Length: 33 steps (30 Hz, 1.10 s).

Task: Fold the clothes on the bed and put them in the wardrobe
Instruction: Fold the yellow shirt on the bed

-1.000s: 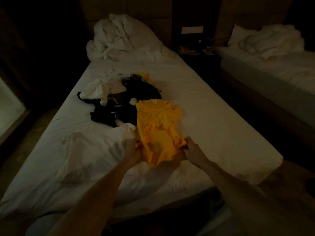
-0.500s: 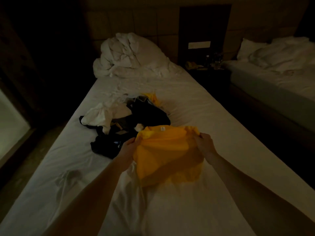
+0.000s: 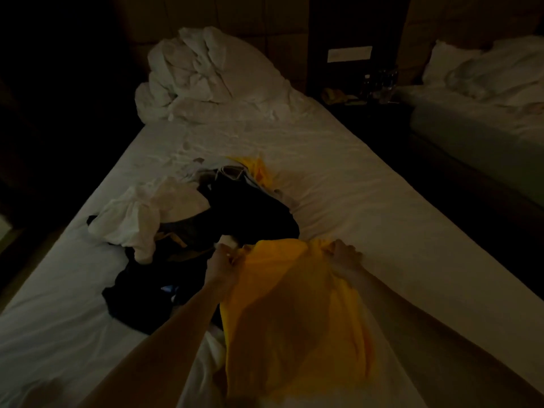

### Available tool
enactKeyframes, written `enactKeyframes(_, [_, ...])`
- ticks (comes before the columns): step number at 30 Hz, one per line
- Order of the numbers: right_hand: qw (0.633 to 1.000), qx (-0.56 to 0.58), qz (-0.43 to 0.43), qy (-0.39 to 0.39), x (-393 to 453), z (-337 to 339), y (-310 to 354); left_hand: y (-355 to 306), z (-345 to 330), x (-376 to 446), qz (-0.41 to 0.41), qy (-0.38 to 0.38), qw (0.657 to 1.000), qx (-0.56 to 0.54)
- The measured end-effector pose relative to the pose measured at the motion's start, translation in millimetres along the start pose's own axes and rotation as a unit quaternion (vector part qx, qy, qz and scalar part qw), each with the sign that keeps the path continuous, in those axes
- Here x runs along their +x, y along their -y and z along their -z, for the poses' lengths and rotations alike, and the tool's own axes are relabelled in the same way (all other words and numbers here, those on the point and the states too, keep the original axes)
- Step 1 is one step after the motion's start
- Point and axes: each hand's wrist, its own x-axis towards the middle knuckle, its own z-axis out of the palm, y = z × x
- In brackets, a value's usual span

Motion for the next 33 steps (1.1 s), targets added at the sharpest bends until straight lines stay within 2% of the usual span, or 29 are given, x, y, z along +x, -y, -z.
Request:
enactKeyframes(3, [0.994,0.105,0.004,0.041,2,0,-2,5,-2,3,0.007,0.033,0.999,-0.015])
enactKeyframes(6, [0.991,0.119,0.019,0.065,-3,11,-3,0,8,-2,0.021,0.085,0.995,-0.036])
enactKeyframes(10, [0.984,0.158,0.078,0.036,-29,39,5,-14,28,-16,0.006,0.129,0.986,-0.106])
enactKeyframes(14, [0.969,0.205,0.14,0.006,-84,75,25,-28,51,-46,0.036,0.17,0.969,-0.178])
enactKeyframes(17, [0.959,0.223,0.175,-0.012,-129,96,34,-41,64,-73,0.026,0.155,0.968,-0.193])
enactKeyframes(20, [0.952,0.228,0.2,-0.047,-169,119,38,-56,87,-99,0.013,0.174,0.953,-0.247])
enactKeyframes(26, [0.934,0.266,0.229,-0.071,-239,147,41,-71,140,-151,-0.066,0.173,0.956,-0.228])
enactKeyframes(29, [0.919,0.313,0.235,-0.052,-271,154,46,-69,157,-180,-0.08,0.177,0.954,-0.226])
enactKeyframes(33, [0.901,0.366,0.235,0.017,-308,165,54,-67,162,-216,-0.091,0.169,0.947,-0.258])
